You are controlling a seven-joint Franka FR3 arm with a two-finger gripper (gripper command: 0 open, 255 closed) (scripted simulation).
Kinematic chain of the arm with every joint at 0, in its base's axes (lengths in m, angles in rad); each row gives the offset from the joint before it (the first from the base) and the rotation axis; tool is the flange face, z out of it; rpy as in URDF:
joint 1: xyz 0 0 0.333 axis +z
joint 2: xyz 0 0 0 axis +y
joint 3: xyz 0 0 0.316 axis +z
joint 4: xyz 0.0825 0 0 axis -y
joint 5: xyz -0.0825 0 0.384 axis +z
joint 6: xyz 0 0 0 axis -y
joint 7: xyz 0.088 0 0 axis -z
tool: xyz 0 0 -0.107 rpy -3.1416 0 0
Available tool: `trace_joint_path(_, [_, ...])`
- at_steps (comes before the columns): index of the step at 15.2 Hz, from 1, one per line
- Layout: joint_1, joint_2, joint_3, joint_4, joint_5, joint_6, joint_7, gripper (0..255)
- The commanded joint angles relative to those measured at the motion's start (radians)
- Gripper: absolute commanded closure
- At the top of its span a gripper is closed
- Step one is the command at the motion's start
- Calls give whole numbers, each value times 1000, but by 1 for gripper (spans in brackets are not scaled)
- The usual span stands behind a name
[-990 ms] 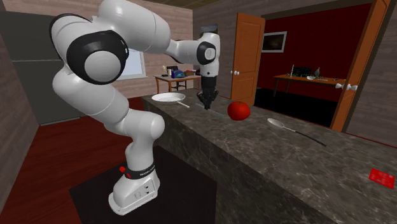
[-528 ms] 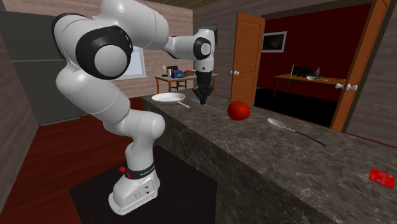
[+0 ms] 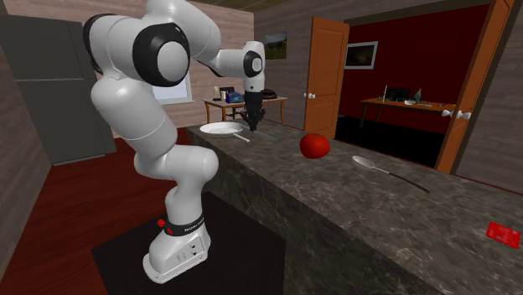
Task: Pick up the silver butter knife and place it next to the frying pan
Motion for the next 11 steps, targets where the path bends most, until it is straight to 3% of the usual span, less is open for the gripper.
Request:
trace_joint_path(1, [26, 45, 21, 25, 26, 18, 33, 255])
trace_joint_path(5, [75, 132, 66, 80, 73, 45, 97, 255])
trace_joint_path(11, [73, 146, 56, 10, 69, 128, 94, 255])
